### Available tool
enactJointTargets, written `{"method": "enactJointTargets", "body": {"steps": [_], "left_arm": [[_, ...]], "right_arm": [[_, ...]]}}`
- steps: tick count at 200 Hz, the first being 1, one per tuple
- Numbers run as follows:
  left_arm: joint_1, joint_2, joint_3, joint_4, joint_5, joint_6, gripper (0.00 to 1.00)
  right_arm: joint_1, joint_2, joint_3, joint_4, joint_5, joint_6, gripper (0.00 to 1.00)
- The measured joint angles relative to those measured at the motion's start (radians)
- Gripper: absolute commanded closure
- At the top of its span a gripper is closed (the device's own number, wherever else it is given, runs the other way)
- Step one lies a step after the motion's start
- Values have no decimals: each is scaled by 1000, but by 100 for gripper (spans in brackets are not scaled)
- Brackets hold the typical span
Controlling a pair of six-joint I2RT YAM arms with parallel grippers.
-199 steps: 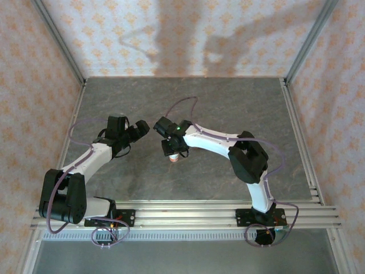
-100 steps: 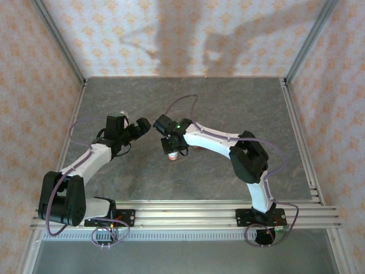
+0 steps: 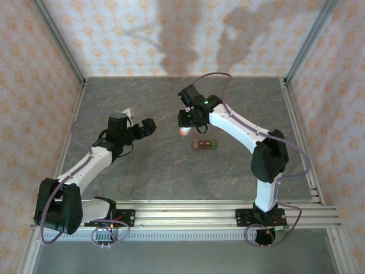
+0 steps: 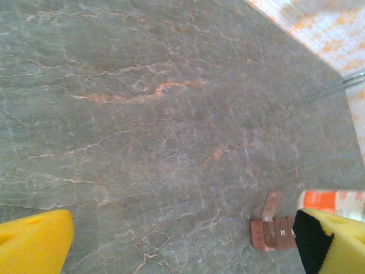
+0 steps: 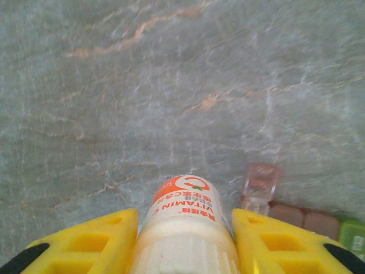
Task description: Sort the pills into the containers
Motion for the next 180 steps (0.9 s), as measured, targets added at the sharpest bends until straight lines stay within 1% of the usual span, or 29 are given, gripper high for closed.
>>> {"method": "enactJointTargets", "body": {"steps": [10,36,63,83,110,131,180], "left_arm": [[-35,14,4,27,-18,43,0],[-145,69,19,96,-11,152,0],[-179,123,58,151,-5,263,0],[-200,150,87,196,-2,357,0],[-264,164,104,253,1,512,0],[-322,180,111,286,0,632,0],[-401,271,152,323,-3,805,0]], "right_arm": [[-24,0,27,-32,-36,-15,62],[-121,-7,92,-73,-103,-49,61],[-213,-40,104,-94,-153,-63,61],[-256,-61,107,-104,-194,-67,61],[-287,-66,124,-108,-249,-68,61],[-291,-66,126,-114,-283,-76,61],[-291,-66,123,-117,-342,-87,61]]}}
